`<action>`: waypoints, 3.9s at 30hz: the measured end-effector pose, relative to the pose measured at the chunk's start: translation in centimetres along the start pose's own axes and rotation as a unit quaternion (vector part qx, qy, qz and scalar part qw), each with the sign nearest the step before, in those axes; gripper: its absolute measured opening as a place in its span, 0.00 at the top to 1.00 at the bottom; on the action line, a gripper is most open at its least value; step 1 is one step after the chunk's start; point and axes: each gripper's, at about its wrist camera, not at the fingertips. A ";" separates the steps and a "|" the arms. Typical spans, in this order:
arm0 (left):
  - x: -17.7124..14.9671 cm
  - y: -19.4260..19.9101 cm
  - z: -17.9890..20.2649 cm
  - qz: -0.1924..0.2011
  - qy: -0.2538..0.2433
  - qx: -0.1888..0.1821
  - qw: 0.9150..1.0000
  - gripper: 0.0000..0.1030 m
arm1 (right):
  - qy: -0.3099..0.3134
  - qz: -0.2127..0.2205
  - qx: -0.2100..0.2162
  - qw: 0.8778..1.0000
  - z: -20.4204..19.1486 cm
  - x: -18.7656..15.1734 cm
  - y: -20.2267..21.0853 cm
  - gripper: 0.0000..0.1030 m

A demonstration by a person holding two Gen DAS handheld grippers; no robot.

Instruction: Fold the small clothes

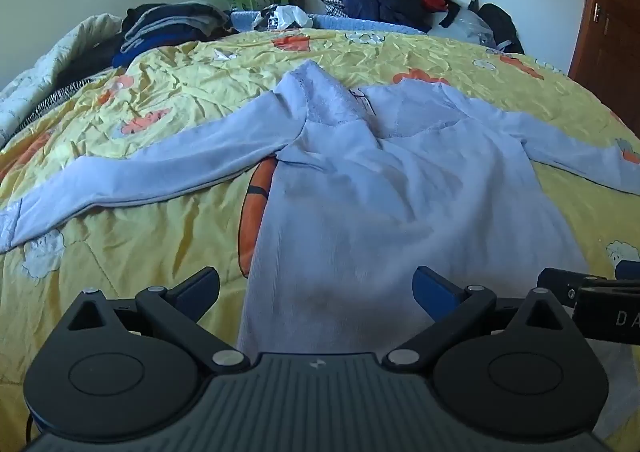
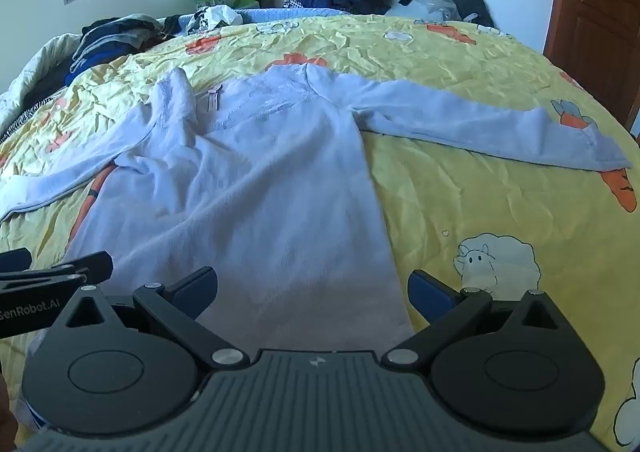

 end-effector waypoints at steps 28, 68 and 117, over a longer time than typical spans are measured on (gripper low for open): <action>-0.4 0.5 0.1 0.013 -0.002 -0.001 1.000 0.00 | 0.003 -0.003 0.003 1.000 -0.1 -0.3 -0.3 0.00; -0.7 -0.4 0.3 0.009 -0.015 -0.003 1.000 0.00 | -0.023 -0.017 0.020 0.999 1.0 -0.4 -1.9 0.00; 2.7 -6.5 2.0 0.022 -0.066 -0.016 0.997 0.00 | -0.417 0.152 -0.032 0.896 31.7 4.7 -16.2 0.24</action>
Point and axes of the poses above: each gripper's, at about its wrist camera, not at the fingertips, and y roughly against the way its jaws point, z to its right, x to its top, and after that the axes turned 11 degrees about -x, right-handed
